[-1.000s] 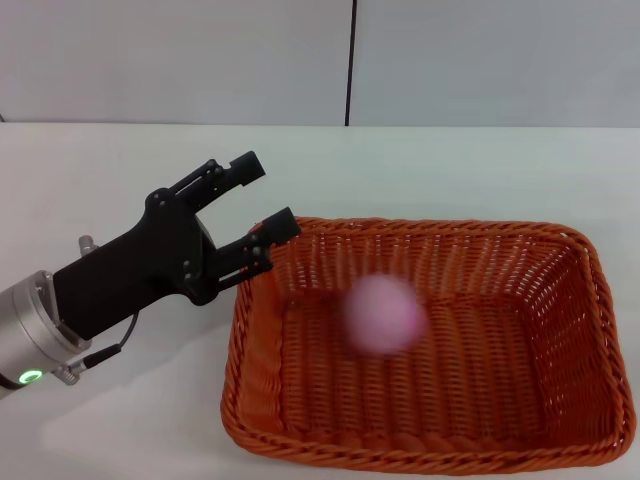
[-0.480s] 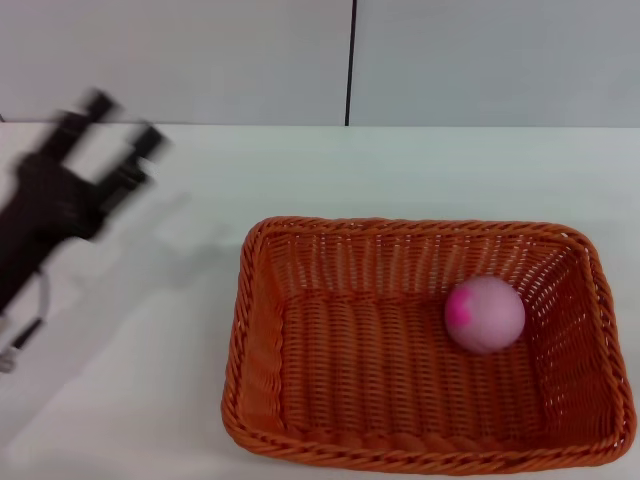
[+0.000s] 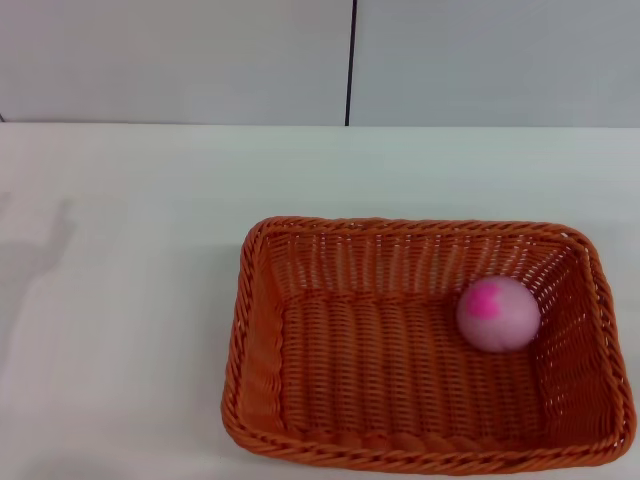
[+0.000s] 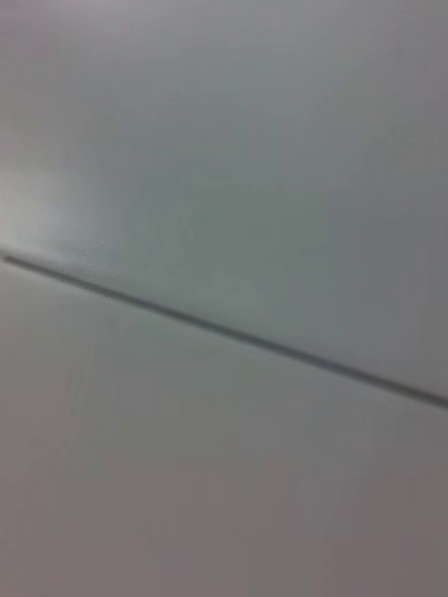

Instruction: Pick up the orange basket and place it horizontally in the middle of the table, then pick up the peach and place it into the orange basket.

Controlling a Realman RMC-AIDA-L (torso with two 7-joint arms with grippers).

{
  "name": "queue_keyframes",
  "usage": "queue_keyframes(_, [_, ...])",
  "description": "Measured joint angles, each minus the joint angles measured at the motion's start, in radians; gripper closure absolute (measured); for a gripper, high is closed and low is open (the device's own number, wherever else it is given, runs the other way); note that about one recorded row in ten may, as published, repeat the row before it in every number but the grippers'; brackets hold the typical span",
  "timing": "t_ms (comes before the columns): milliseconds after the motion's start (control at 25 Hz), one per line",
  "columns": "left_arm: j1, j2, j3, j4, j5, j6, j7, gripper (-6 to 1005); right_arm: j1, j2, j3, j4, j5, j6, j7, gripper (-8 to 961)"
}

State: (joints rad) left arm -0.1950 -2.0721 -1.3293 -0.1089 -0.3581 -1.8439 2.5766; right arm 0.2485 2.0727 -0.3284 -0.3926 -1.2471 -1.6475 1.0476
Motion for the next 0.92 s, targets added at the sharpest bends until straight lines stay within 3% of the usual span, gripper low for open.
queue_keyframes(40, [0.007, 0.0, -0.052, 0.001, 0.0, 0.0, 0.002, 170, 0.0, 0.0, 0.006, 0.002, 0.0, -0.001, 0.0, 457])
queue_keyframes(160, [0.007, 0.0, -0.088, 0.003, -0.001, 0.004, 0.003, 170, 0.0, 0.0, 0.018, 0.004, 0.0, -0.001, 0.0, 457])
queue_keyframes(920, [-0.004, 0.0, -0.097, 0.001, -0.001, 0.032, 0.004, 170, 0.005, 0.0, 0.069, 0.041, 0.011, 0.001, -0.004, 457])
